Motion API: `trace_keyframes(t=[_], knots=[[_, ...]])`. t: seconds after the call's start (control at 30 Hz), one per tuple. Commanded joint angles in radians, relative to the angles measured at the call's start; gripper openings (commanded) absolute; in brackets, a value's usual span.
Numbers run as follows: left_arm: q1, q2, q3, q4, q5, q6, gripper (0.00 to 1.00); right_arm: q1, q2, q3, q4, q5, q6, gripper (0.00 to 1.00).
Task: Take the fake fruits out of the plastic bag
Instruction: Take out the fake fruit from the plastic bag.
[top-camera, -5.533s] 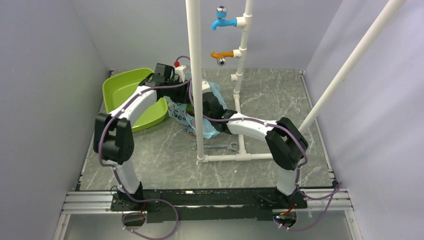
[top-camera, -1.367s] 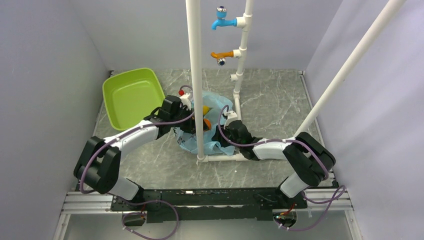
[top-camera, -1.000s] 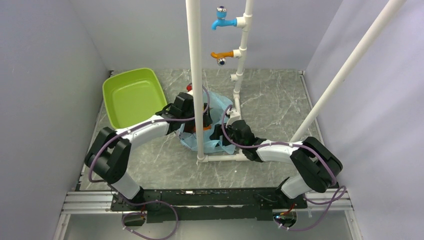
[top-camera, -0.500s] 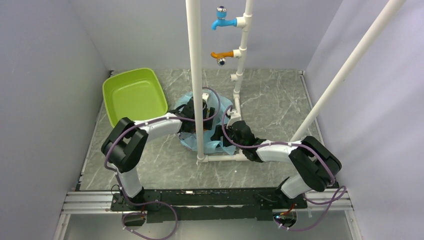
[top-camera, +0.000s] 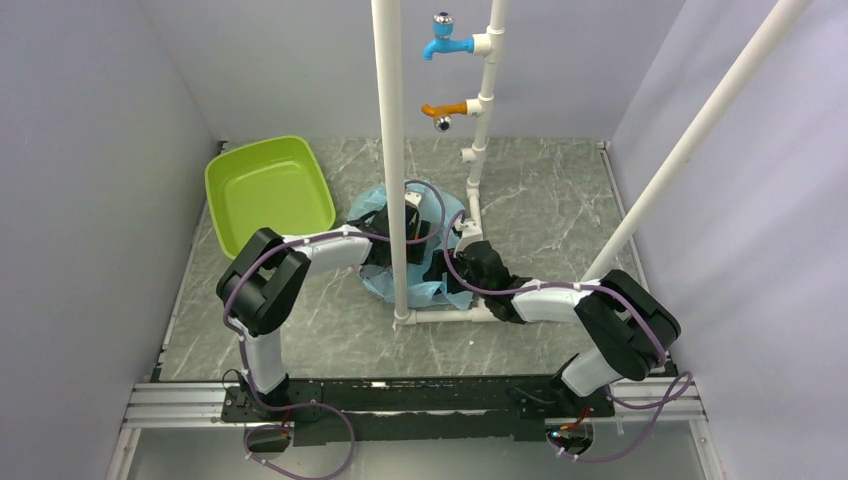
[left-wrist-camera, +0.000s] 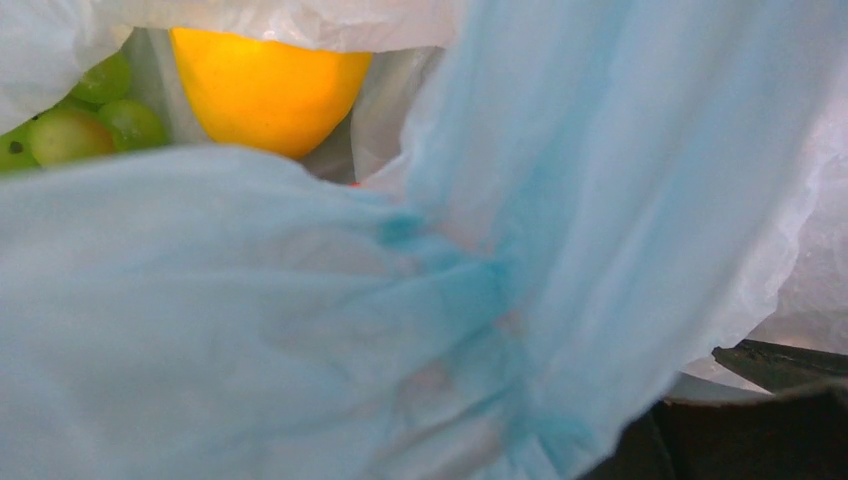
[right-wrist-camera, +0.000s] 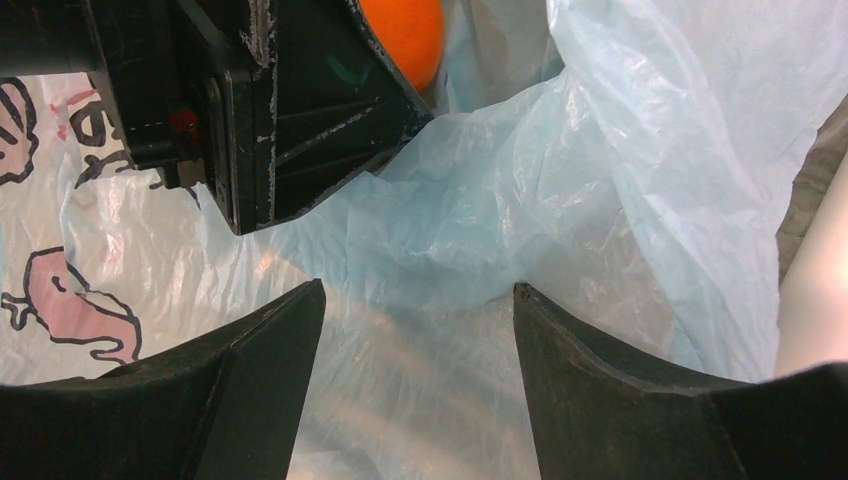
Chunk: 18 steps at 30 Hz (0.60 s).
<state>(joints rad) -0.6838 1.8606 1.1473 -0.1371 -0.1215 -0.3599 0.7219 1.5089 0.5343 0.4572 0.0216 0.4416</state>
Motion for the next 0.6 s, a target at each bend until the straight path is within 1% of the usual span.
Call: trace_keyframes(t=[0.0, 0.17, 0.27, 0.43, 0.57], knots=[[-0.005, -0.065, 0.021, 0.018, -0.011, 0.023, 0.7, -0.003, 0.0, 0.016, 0.032, 0.002, 0.002, 0.72], [-0.004, -0.124, 0.019, 0.002, -0.029, 0.033, 0.47, -0.004, 0.014, 0.027, 0.025, -0.012, 0.003, 0.69], [-0.004, -0.177, 0.004, 0.002, -0.01, 0.031, 0.39, -0.004, 0.016, 0.031, 0.024, -0.017, 0.002, 0.69], [-0.004, -0.269, 0.003, -0.056, 0.06, 0.014, 0.38, -0.004, 0.009, 0.03, 0.022, -0.012, 0.002, 0.68], [-0.003, -0.35, -0.024, -0.094, 0.152, -0.009, 0.37, -0.003, 0.002, 0.029, 0.024, -0.014, 0.002, 0.68]])
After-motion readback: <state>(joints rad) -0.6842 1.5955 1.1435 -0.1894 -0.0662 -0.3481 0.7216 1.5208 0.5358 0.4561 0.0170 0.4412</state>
